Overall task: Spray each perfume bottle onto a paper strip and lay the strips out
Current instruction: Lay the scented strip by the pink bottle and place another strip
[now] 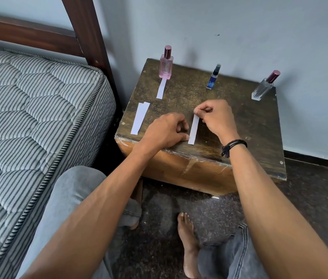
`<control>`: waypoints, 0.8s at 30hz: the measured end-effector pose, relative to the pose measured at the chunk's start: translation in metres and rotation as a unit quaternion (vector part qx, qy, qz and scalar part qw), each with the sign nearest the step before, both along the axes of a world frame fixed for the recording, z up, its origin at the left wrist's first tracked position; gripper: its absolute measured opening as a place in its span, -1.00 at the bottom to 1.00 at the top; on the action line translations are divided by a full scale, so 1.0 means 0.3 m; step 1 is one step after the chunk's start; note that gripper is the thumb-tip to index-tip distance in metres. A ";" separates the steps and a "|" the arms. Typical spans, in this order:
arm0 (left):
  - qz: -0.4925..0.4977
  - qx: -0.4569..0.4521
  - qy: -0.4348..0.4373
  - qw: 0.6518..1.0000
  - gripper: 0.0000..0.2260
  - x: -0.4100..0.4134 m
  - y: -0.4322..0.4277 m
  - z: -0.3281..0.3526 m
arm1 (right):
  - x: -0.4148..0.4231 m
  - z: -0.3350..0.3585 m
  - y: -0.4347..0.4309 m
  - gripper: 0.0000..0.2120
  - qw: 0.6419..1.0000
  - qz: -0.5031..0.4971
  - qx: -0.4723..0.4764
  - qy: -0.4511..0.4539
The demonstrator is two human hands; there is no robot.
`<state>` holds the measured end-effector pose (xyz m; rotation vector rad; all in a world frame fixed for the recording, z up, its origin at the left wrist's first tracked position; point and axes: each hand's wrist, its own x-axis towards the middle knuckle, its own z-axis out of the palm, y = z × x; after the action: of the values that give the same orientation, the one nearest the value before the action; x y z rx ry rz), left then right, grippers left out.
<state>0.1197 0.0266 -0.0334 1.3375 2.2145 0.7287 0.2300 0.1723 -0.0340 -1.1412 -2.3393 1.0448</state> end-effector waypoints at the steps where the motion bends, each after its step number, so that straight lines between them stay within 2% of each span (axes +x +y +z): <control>1: 0.000 0.004 -0.006 1.000 -0.80 0.004 0.001 -0.003 | 0.000 -0.002 -0.001 -0.85 1.000 -0.001 0.005 -0.004; 15: 0.018 0.014 -0.034 0.999 -0.75 0.009 0.006 -0.008 | -0.007 -0.015 -0.004 -0.97 0.998 -0.019 0.046 -0.035; 20: 0.031 0.018 0.017 0.999 -0.75 0.041 0.012 -0.028 | -0.009 -0.017 -0.003 -0.94 0.998 -0.023 0.040 -0.044; 24: 0.031 0.009 0.016 0.999 -0.76 0.035 0.015 -0.032 | -0.010 -0.017 0.003 -0.94 0.998 -0.025 0.031 -0.047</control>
<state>0.1303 0.0313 -0.0430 1.3032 2.2890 0.7546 0.2269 0.1731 -0.0389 -1.2430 -2.3850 0.9133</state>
